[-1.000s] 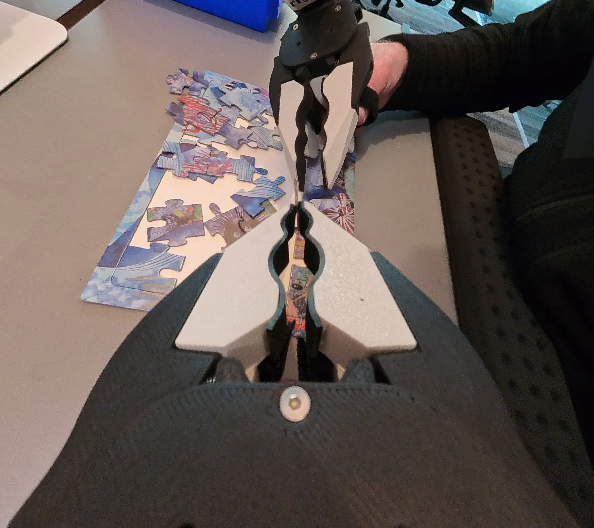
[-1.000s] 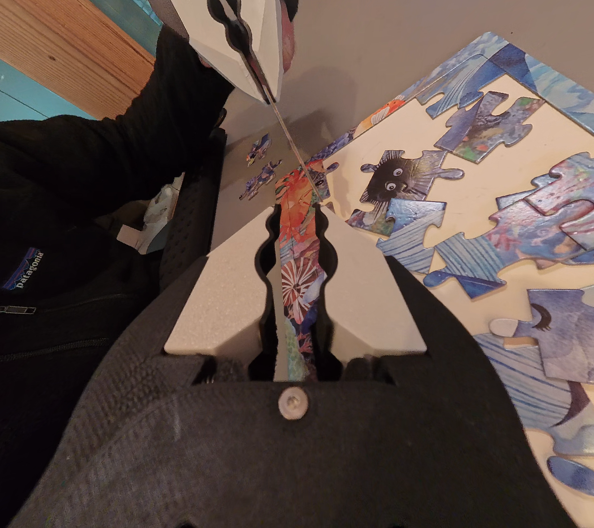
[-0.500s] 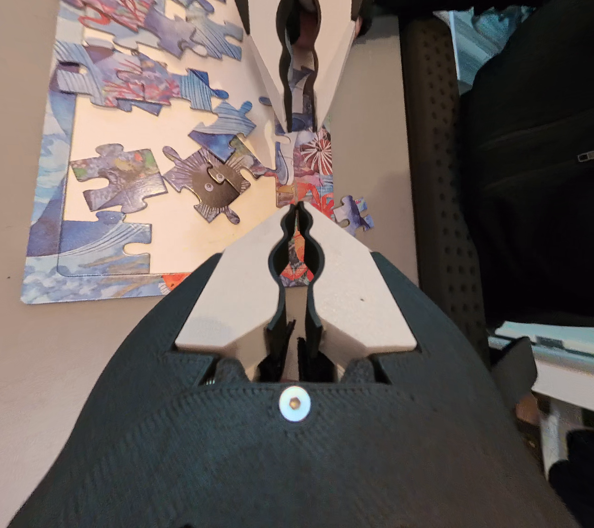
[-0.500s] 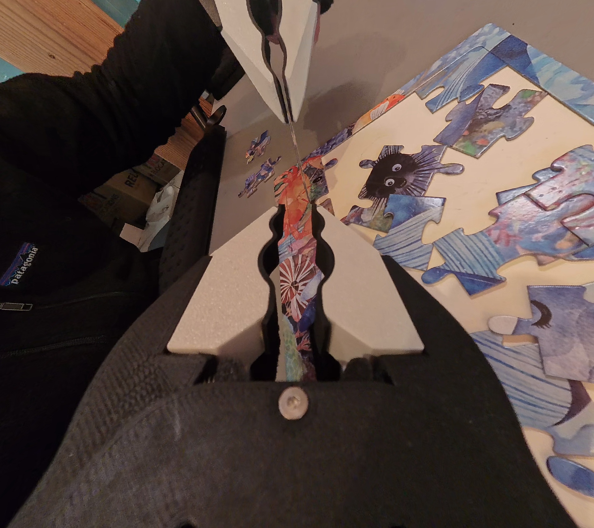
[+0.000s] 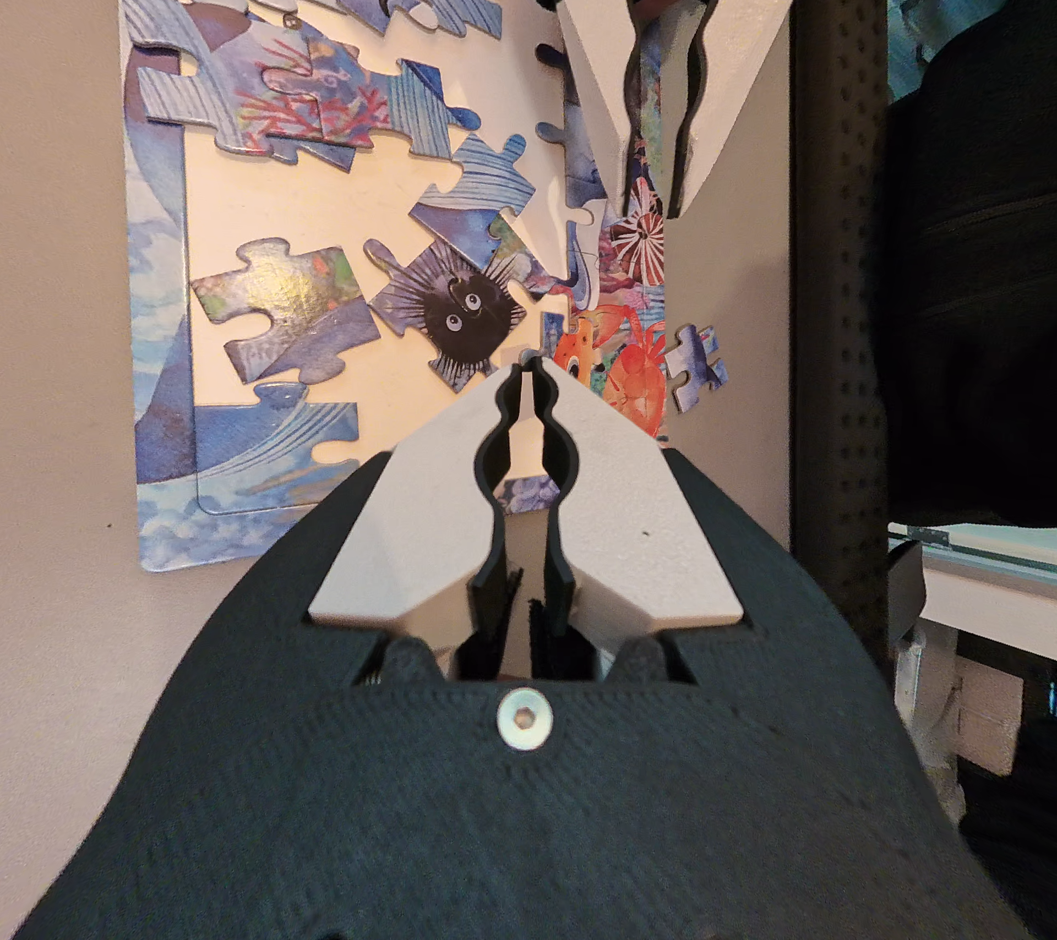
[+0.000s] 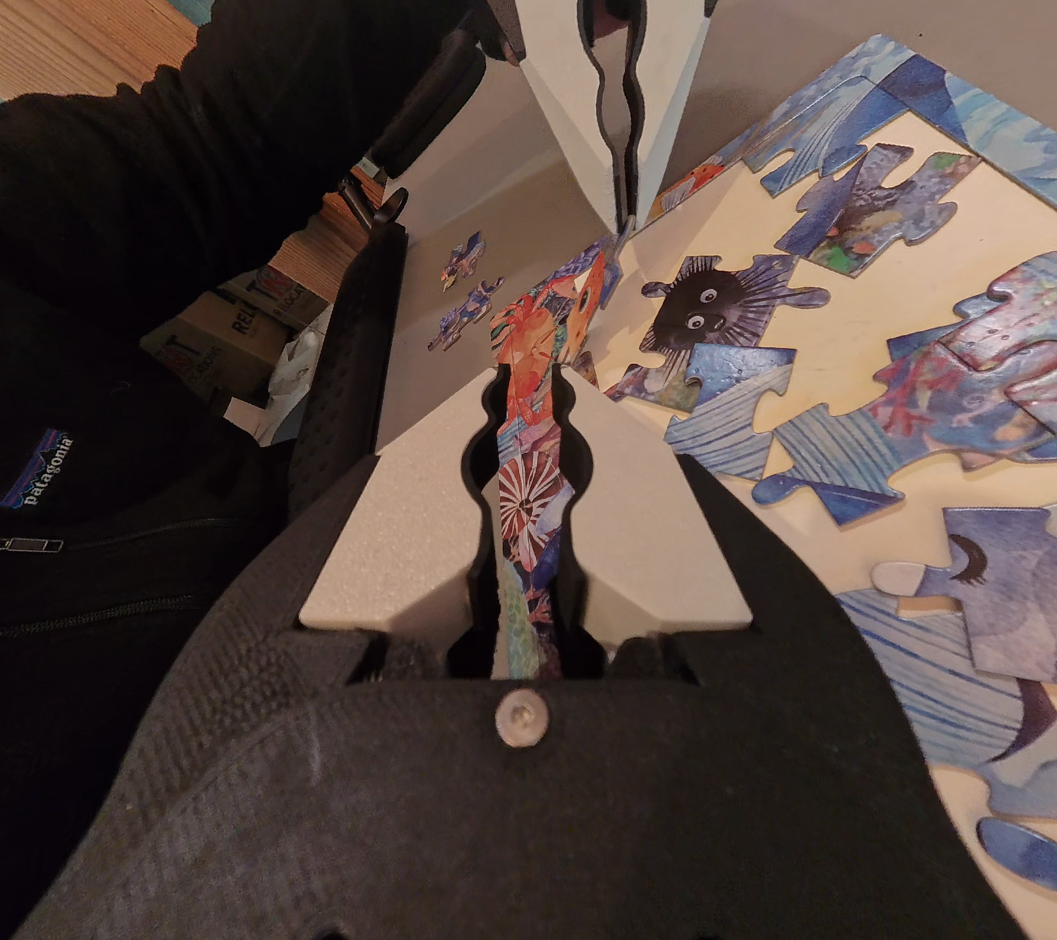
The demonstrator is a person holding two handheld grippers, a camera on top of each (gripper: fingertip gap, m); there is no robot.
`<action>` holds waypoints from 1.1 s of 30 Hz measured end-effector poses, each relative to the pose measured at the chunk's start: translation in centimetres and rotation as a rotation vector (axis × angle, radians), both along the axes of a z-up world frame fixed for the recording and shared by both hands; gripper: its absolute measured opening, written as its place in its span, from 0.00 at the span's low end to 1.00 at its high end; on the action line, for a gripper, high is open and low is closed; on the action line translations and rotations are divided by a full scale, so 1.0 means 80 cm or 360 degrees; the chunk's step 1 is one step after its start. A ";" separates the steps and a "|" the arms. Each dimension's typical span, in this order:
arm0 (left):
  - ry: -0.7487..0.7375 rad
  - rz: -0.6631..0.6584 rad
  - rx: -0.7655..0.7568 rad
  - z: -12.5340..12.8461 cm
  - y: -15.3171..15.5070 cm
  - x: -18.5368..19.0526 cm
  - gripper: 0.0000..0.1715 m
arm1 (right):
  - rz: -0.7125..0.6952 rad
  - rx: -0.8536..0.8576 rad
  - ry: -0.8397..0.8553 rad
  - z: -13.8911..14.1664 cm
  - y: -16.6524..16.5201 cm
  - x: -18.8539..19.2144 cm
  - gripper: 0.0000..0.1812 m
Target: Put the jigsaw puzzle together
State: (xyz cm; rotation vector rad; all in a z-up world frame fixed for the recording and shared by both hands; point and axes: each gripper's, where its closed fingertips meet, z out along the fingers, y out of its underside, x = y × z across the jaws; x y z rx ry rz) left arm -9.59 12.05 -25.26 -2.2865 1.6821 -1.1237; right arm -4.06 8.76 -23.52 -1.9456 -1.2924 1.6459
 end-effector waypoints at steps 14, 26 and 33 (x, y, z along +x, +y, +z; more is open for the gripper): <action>0.0192 -0.0136 0.0043 -0.018 0.010 0.006 0.01 | 0.0003 -0.0014 0.0009 0.000 0.000 0.001 0.07; 0.0314 -0.0190 0.0059 -0.029 0.011 0.006 0.02 | 0.0007 -0.0014 0.0009 0.000 0.000 0.001 0.06; 0.0305 -0.0187 0.0097 -0.028 0.011 0.009 0.02 | 0.0009 -0.0014 0.0011 0.000 0.000 0.002 0.06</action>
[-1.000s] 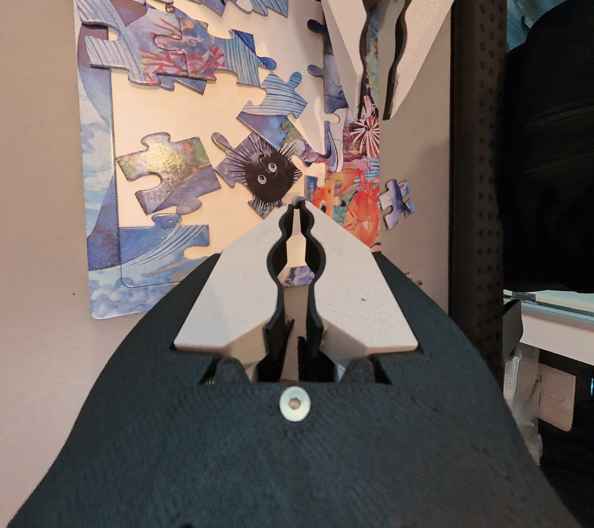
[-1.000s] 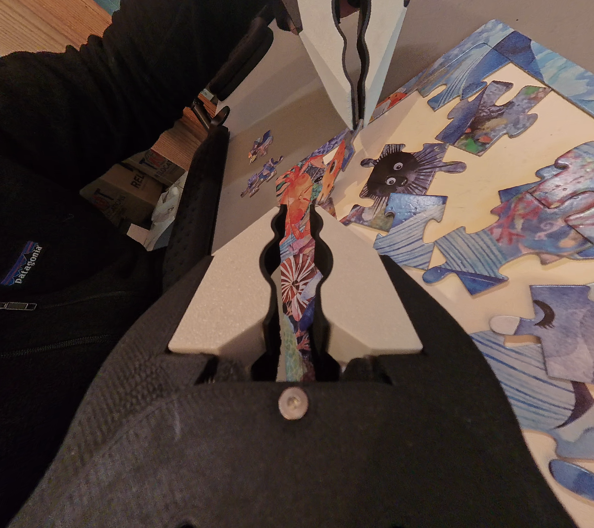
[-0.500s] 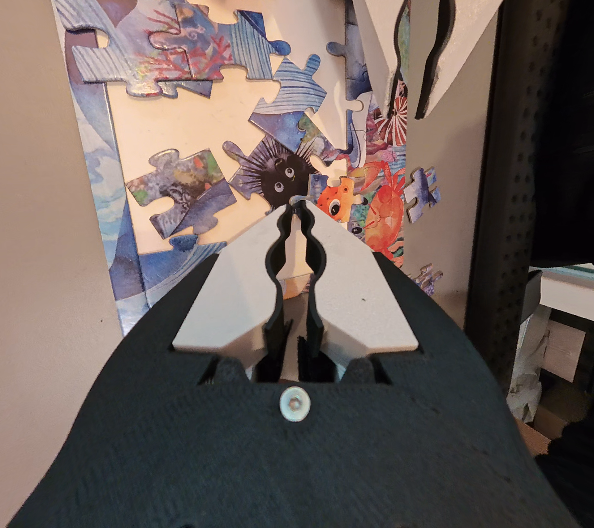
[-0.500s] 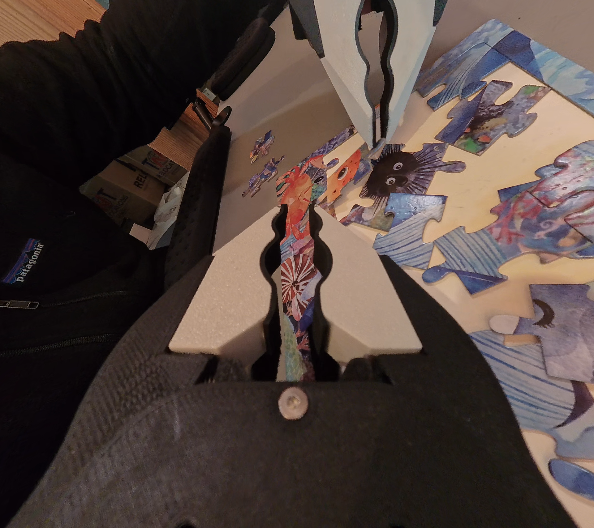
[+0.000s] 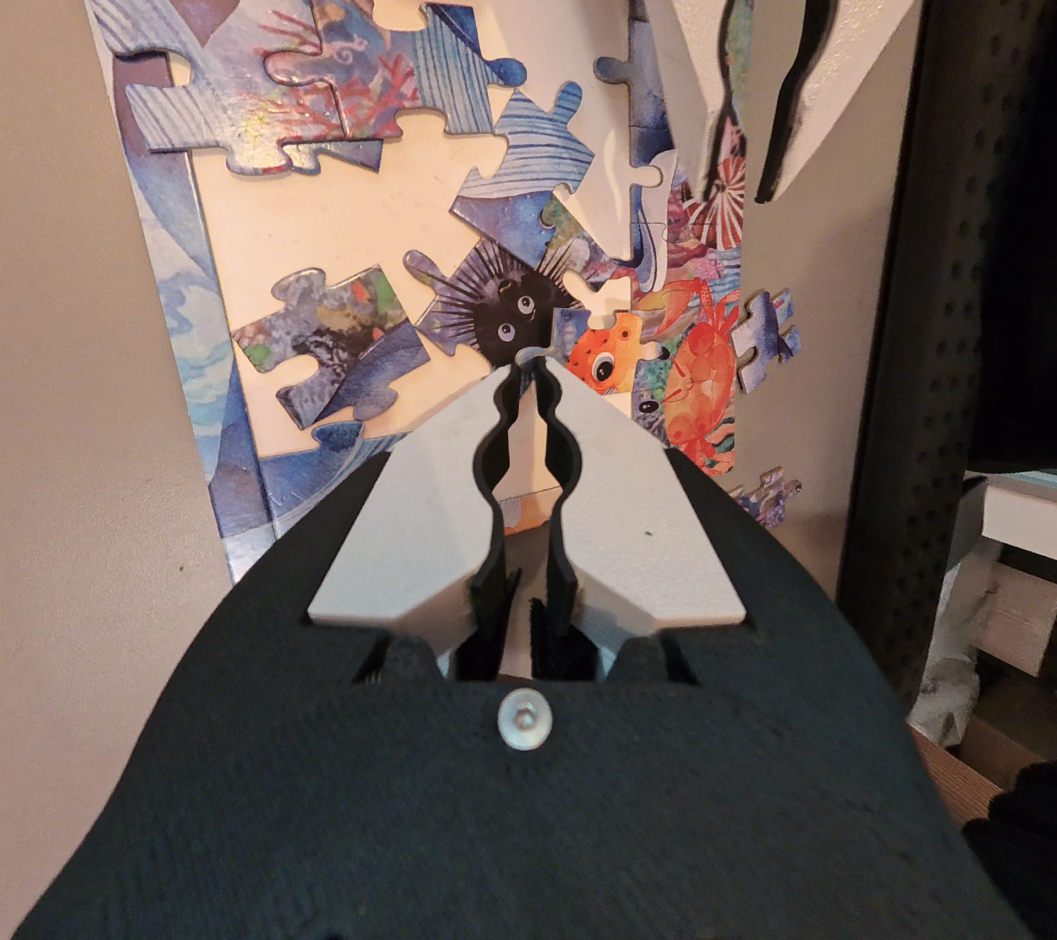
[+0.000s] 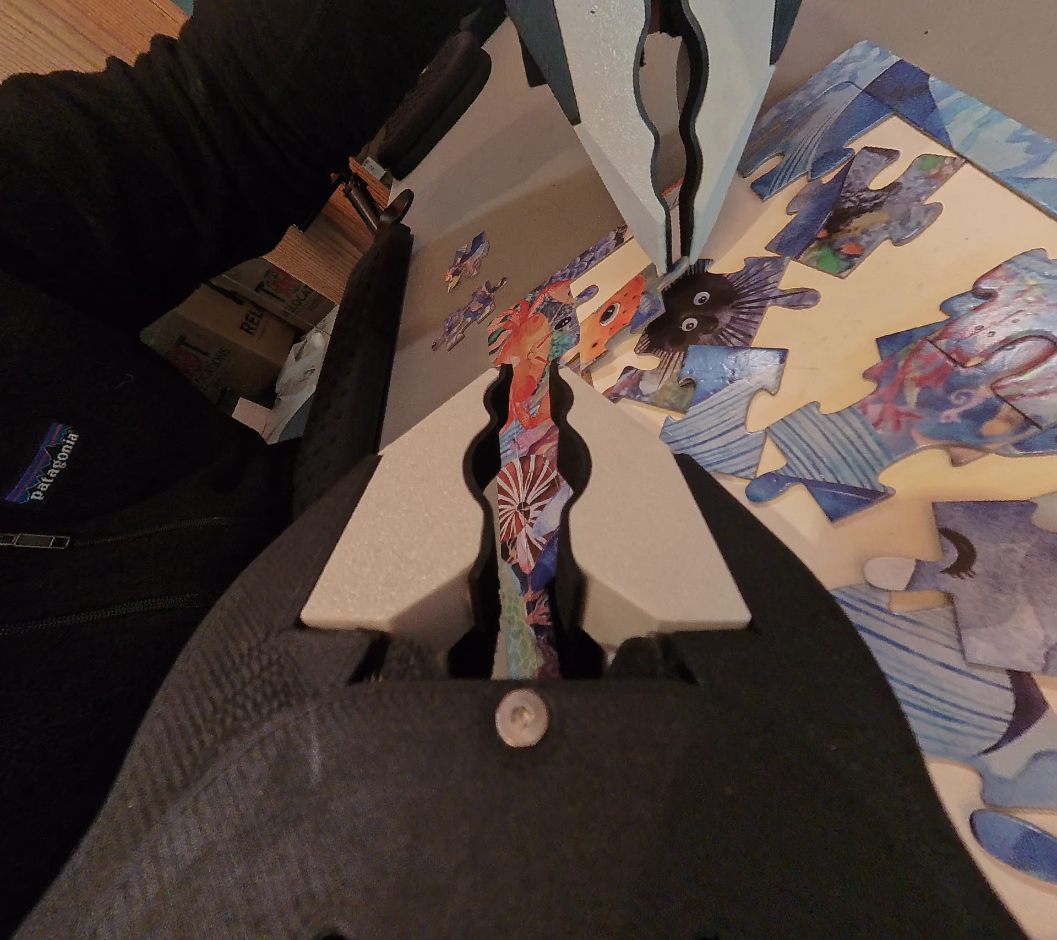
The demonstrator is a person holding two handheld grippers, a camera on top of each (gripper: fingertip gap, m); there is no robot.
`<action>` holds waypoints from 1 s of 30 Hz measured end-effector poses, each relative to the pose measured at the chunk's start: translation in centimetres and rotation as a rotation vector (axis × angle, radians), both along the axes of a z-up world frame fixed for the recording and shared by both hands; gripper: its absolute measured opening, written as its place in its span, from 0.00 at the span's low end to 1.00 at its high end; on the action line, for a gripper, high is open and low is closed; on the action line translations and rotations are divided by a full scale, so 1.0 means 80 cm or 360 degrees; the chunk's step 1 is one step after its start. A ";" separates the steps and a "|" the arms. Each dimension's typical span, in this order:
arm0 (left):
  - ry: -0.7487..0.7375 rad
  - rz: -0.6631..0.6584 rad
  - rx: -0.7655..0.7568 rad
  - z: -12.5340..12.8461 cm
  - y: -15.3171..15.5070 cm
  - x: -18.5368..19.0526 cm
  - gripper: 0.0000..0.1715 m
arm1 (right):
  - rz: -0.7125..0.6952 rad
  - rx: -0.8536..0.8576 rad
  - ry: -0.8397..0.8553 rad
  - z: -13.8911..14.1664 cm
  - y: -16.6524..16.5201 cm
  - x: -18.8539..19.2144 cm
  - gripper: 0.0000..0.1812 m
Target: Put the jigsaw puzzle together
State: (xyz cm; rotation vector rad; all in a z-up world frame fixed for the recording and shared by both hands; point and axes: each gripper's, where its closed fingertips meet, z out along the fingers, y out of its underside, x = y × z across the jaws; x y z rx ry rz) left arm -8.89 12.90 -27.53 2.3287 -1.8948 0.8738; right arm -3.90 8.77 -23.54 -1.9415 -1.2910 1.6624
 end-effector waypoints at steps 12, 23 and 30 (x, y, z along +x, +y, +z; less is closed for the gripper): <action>-0.0251 0.0099 0.0155 0.051 -0.013 -0.002 0.00 | -0.0016 0.0003 0.0004 0.001 0.002 0.000 0.08; -0.0212 0.0092 0.0044 0.045 -0.005 0.006 0.00 | -0.0009 -0.0002 0.0006 0.001 0.001 0.001 0.07; -0.0193 0.0083 0.0044 0.041 -0.001 0.005 0.00 | -0.0007 -0.0005 0.0007 0.001 0.002 0.001 0.07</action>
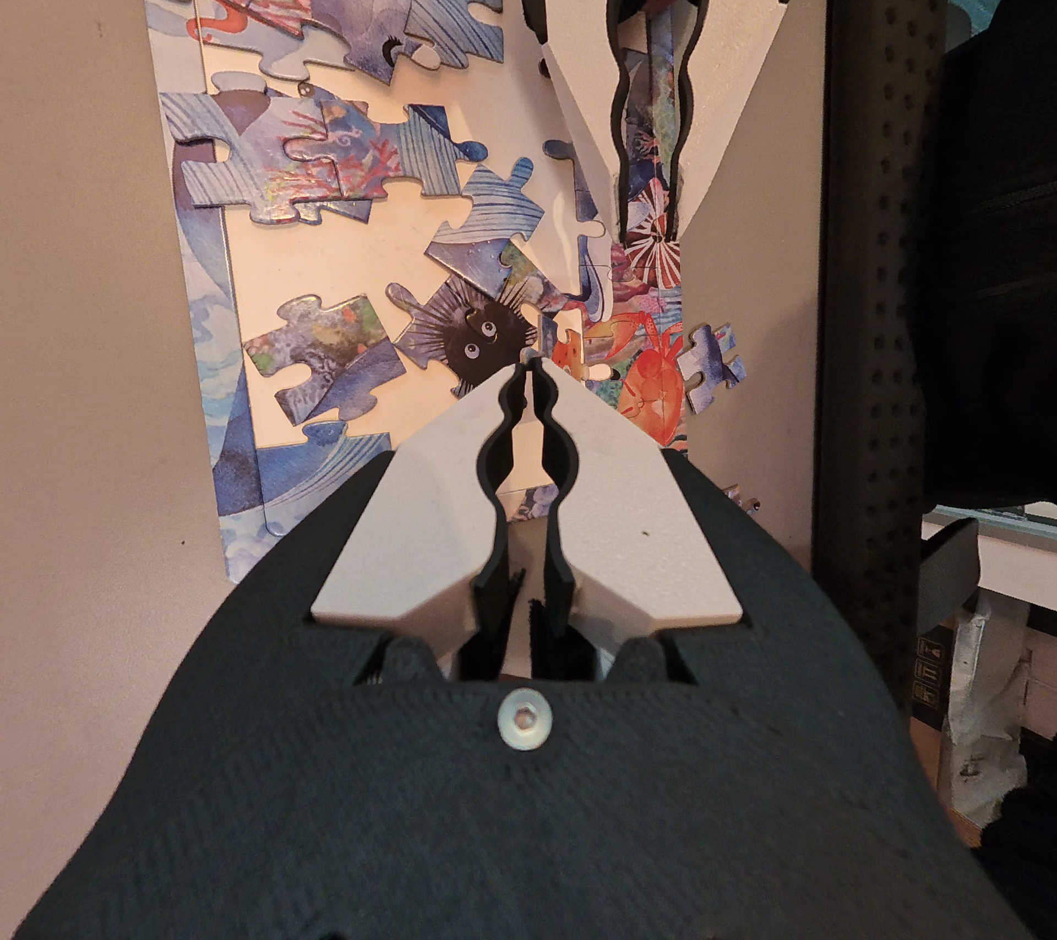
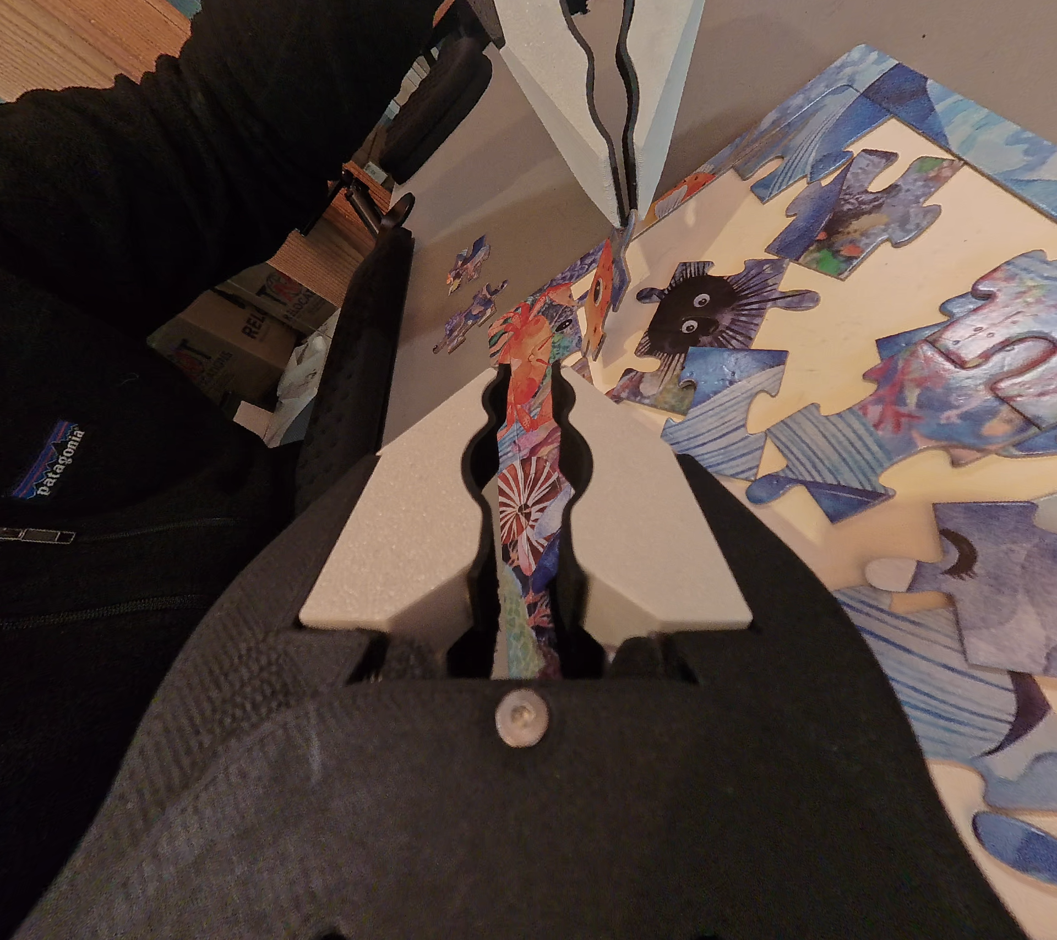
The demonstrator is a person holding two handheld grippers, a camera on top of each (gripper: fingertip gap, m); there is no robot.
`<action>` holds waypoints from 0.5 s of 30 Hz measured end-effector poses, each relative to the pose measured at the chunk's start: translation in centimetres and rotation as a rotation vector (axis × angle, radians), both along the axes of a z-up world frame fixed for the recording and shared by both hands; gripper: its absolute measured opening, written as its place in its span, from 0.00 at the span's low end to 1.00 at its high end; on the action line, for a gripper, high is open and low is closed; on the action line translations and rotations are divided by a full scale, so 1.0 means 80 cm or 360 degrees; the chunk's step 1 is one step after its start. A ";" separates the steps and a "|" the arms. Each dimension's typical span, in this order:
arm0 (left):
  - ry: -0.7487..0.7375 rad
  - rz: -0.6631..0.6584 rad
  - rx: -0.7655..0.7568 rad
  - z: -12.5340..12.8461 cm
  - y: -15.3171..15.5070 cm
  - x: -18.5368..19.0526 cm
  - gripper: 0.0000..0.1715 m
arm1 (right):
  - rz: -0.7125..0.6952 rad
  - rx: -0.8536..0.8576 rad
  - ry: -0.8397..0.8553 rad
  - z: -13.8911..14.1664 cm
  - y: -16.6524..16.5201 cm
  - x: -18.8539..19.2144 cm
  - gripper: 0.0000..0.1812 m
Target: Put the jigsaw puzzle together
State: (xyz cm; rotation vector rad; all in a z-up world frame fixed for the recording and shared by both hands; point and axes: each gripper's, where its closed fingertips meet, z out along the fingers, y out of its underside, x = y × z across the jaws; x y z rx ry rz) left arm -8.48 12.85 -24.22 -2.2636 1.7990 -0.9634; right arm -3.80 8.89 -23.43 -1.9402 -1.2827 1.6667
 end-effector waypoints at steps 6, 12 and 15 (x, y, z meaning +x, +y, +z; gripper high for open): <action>-0.0020 0.0000 0.0031 0.004 -0.002 -0.002 0.00 | 0.0003 0.0004 -0.0001 0.000 0.000 0.000 0.07; -0.0165 0.0056 0.0136 0.032 -0.002 0.000 0.00 | -0.0010 0.0005 0.0003 0.001 0.001 0.001 0.07; -0.0354 0.0190 0.0206 0.058 0.005 0.004 0.00 | -0.0053 -0.0001 0.0016 0.003 0.007 0.001 0.09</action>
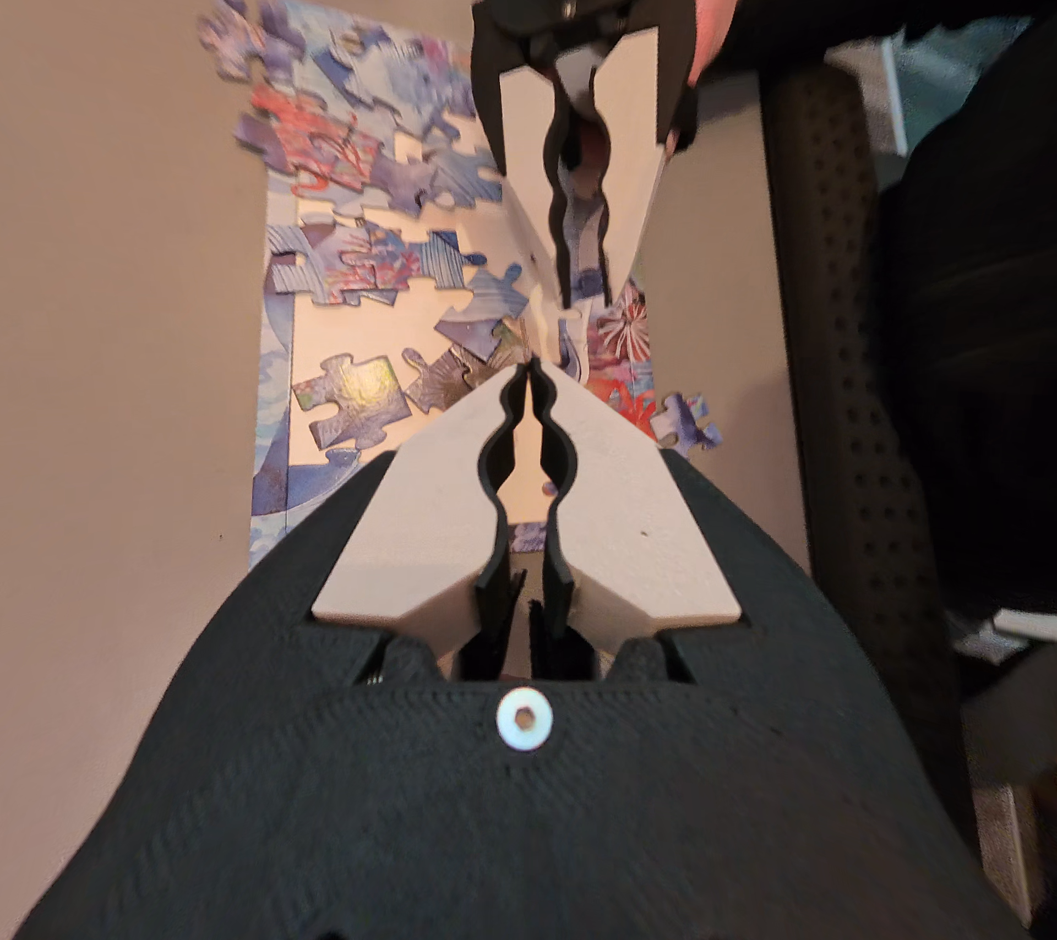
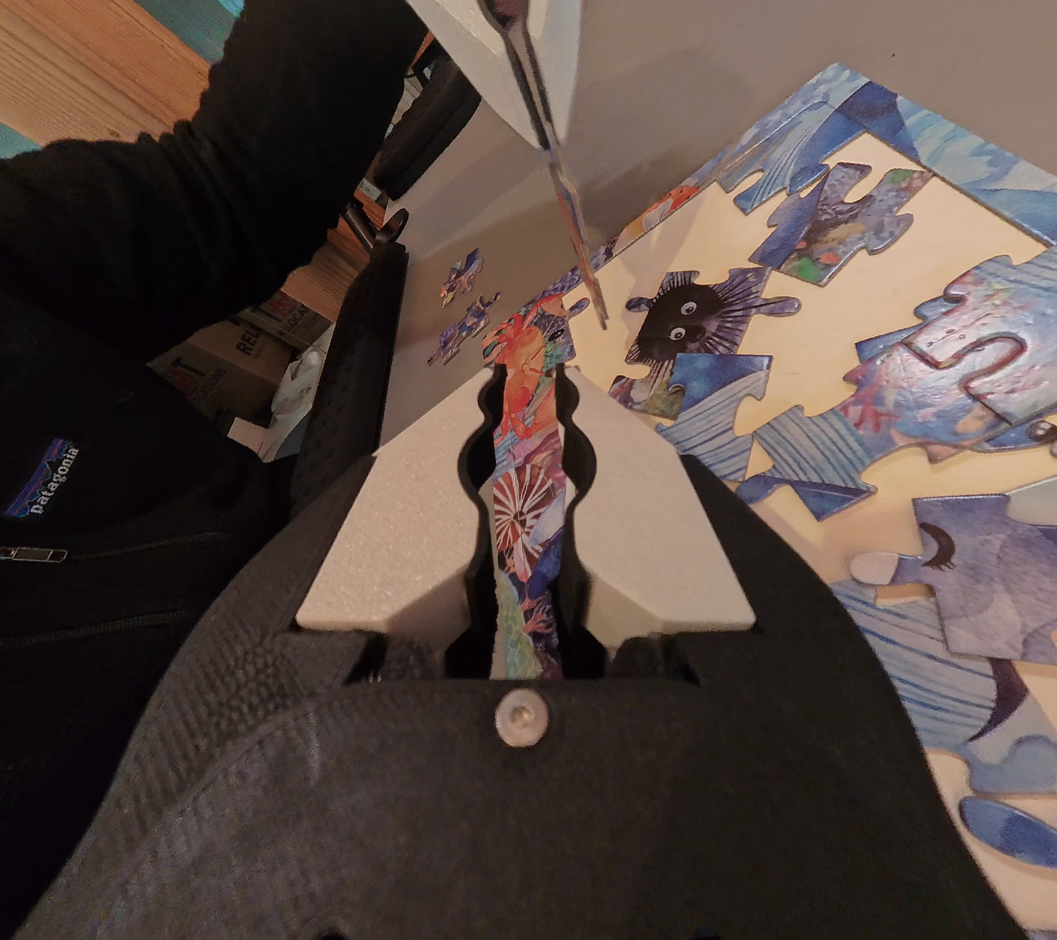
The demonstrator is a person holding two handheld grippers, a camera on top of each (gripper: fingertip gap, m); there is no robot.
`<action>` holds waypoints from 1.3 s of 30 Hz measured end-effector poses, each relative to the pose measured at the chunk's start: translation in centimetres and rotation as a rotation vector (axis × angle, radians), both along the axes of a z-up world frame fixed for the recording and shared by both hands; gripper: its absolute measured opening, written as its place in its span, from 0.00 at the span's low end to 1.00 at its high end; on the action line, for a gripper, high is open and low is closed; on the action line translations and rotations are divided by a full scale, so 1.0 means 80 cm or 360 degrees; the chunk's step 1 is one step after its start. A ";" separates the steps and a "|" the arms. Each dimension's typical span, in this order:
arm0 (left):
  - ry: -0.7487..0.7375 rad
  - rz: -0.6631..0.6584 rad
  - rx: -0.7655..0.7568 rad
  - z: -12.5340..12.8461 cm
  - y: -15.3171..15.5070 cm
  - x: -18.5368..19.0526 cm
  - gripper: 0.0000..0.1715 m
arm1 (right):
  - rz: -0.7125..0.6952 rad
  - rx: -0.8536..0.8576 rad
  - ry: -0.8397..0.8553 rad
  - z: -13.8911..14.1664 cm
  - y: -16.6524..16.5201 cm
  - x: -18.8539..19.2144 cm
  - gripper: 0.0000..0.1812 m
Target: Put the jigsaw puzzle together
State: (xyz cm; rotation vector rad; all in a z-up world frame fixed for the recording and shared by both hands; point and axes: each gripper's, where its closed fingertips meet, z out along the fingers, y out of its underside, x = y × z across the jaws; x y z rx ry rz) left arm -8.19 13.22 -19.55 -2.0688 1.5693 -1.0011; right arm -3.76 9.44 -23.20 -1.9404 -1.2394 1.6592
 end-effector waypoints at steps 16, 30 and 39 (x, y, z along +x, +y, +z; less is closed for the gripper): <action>-0.0945 0.0553 0.0018 0.055 -0.004 0.031 0.00 | -0.0220 -0.0040 0.0363 0.053 0.028 0.006 0.04; -0.0654 0.0599 0.0128 0.015 -0.010 0.011 0.10 | -0.0037 0.0073 0.0193 0.042 0.012 0.013 0.00; -0.0512 0.0359 0.0098 -0.002 -0.056 0.027 0.13 | 0.0242 0.0187 0.0046 0.031 -0.026 0.027 0.00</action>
